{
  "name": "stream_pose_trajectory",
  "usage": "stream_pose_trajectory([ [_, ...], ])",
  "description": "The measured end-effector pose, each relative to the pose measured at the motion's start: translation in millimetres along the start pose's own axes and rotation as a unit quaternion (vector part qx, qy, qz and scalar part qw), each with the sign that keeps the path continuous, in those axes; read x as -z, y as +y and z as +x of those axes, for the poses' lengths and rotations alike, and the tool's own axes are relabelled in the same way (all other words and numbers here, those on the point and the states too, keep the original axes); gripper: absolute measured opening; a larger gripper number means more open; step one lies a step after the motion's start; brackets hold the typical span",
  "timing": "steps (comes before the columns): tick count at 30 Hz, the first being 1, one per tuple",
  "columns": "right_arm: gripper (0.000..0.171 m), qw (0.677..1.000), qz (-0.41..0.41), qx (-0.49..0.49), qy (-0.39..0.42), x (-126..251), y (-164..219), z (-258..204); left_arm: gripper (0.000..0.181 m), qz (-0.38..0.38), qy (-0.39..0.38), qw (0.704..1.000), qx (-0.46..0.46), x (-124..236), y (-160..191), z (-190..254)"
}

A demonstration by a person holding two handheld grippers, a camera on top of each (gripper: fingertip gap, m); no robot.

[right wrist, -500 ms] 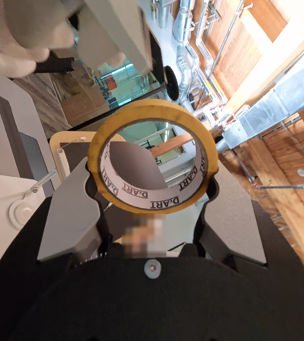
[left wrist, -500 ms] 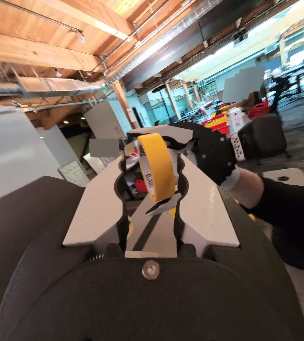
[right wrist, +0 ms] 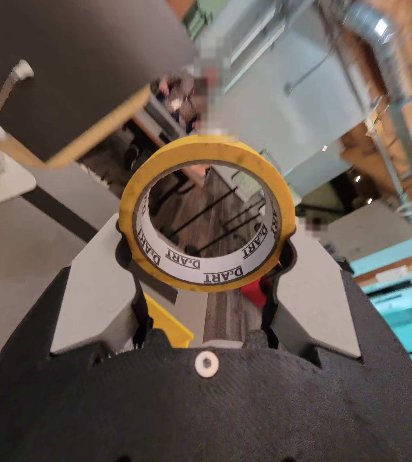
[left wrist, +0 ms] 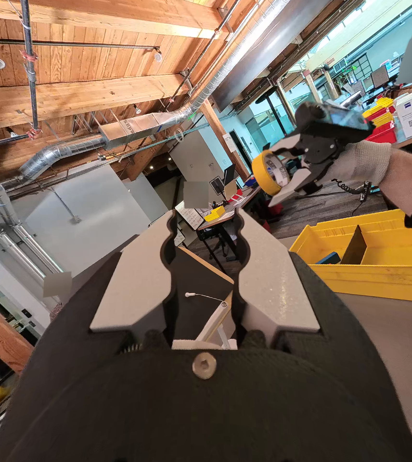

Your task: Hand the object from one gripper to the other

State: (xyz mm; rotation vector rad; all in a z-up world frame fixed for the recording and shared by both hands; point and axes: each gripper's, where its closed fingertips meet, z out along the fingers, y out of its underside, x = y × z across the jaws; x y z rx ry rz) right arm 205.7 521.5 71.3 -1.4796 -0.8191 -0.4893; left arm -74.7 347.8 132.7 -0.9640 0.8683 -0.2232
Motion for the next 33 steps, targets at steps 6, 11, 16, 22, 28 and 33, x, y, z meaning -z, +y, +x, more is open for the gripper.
stream_pose_trajectory([
  [6, 0.121, 0.981, -0.156, -0.055, -0.098, -27, 110, -19, 0.043, -0.007, -0.003, 1.0, -0.013, -2, 2, 2],
  [11, 0.122, 0.946, -0.253, -0.058, -0.191, -41, 173, -64, 0.043, -0.012, -0.002, 1.0, -0.022, -3, 3, 5],
  [16, 0.122, 0.911, -0.311, -0.066, -0.262, -47, 213, -103, 0.043, -0.015, -0.006, 0.999, -0.03, -3, 3, 4],
  [22, 0.122, 0.878, -0.358, -0.078, -0.308, -47, 252, -130, 0.043, -0.012, -0.008, 0.999, -0.034, 0, 1, 2],
  [28, 0.12, 0.861, -0.374, -0.073, -0.335, -45, 269, -148, 0.043, -0.011, -0.011, 0.999, -0.036, 1, -1, 1],
  [33, 0.122, 0.873, -0.363, -0.074, -0.316, -46, 258, -138, 0.044, -0.015, -0.013, 0.999, -0.042, 0, 1, 1],
])
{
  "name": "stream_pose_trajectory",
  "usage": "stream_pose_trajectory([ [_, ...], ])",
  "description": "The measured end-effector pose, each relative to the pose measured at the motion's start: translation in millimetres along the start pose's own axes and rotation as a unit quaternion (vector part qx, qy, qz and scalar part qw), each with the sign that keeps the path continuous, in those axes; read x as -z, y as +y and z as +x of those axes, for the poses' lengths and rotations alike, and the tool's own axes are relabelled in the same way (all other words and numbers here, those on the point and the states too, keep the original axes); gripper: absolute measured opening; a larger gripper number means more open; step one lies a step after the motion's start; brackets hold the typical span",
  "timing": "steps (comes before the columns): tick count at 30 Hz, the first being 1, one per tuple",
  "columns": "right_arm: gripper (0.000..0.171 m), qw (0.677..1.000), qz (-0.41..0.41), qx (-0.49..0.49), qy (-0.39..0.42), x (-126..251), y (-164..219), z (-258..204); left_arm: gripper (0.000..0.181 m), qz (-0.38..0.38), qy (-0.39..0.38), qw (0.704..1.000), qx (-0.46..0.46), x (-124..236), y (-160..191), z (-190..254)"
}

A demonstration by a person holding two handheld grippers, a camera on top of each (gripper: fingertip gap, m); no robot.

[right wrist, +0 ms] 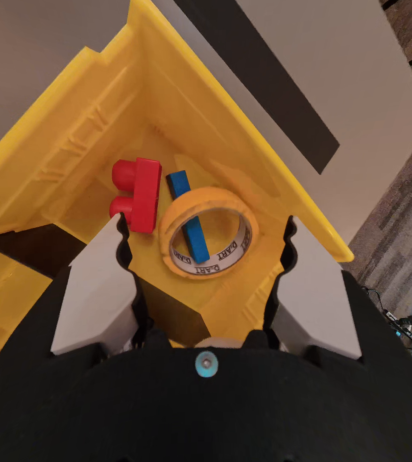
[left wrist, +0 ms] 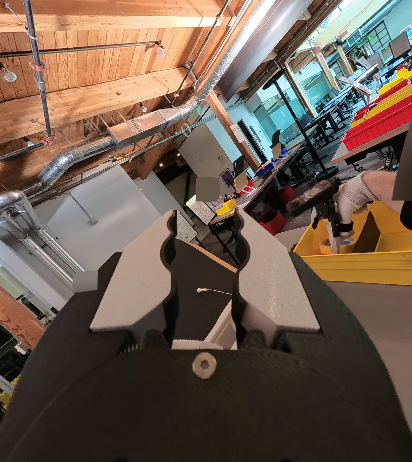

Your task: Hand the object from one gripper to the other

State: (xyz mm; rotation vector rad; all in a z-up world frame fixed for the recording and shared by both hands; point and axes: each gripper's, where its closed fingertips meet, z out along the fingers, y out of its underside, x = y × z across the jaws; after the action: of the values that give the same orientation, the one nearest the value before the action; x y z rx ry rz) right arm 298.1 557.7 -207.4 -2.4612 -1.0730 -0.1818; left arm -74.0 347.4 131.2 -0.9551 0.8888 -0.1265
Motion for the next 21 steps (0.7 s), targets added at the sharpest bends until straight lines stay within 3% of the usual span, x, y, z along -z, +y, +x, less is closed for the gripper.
stream_pose_trajectory([
  [4, 0.121, 0.998, 0.043, 0.011, 0.052, 40, -19, 8, 0.044, -0.002, 0.001, 1.0, 0.0, -2, 1, 1],
  [9, 0.104, 0.978, 0.145, 0.06, 0.135, 114, -77, -5, 0.045, -0.017, -0.008, 1.0, -0.017, -5, 8, 1],
  [12, 0.103, 0.959, 0.204, 0.111, 0.161, 144, -118, -33, 0.045, -0.031, -0.014, 0.999, -0.03, -8, 14, 1],
  [17, 0.101, 0.931, 0.26, 0.192, 0.172, 164, -171, -88, 0.046, -0.058, -0.024, 0.997, -0.044, -14, 32, -4],
  [21, 0.1, 0.92, 0.267, 0.227, 0.174, 163, -188, -112, 0.046, -0.081, -0.035, 0.995, -0.047, -16, 49, -13],
])
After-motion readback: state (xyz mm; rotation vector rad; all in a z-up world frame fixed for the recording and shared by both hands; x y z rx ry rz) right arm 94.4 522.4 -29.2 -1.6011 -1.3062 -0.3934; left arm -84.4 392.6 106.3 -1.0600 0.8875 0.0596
